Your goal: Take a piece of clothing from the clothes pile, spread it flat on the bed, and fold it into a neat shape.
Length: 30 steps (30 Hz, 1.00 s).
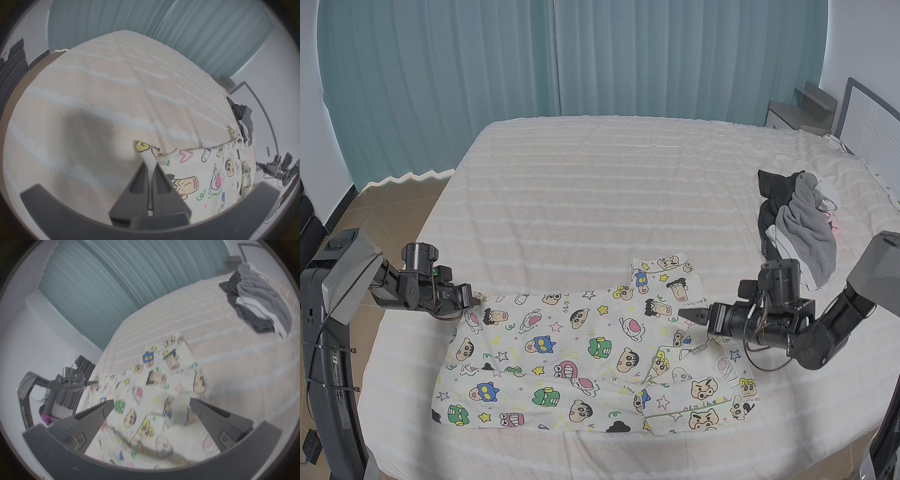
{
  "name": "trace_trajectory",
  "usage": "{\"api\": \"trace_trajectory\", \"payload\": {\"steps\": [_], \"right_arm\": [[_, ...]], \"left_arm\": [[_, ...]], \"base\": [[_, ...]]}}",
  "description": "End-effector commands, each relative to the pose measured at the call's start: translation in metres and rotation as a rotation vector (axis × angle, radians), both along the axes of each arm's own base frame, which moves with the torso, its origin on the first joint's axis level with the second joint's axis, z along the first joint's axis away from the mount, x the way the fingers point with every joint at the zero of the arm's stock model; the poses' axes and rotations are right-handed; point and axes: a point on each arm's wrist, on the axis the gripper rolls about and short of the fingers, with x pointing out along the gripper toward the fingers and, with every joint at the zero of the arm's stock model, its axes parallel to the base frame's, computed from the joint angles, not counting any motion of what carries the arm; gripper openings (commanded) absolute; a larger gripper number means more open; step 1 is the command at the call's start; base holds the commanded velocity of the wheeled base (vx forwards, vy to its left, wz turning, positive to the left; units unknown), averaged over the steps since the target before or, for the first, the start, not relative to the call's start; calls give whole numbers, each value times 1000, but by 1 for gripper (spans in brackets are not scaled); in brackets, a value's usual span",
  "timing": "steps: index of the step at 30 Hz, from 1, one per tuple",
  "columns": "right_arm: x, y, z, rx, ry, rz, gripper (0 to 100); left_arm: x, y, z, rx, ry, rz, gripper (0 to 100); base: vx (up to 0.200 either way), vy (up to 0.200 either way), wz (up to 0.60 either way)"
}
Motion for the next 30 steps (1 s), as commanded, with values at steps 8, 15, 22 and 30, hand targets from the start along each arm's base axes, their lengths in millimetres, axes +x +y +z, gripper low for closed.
{"api": "trace_trajectory", "payload": {"steps": [8,15,22,30], "right_arm": [[98,11,-34,-134,53,-199,100],[136,16,-32,-138,74,-212,100],[153,25,-38,-137,80,-199,100],[166,32,-47,-137,93,-192,100]], "left_arm": [[-9,-4,20,6,-11,42,0],[-19,-12,19,2,12,23,0],[-20,-18,27,2,-4,10,0],[-21,-22,28,3,-4,4,0]], "base": [[0,0,0],[0,0,0],[0,0,0],[0,0,0]]}}
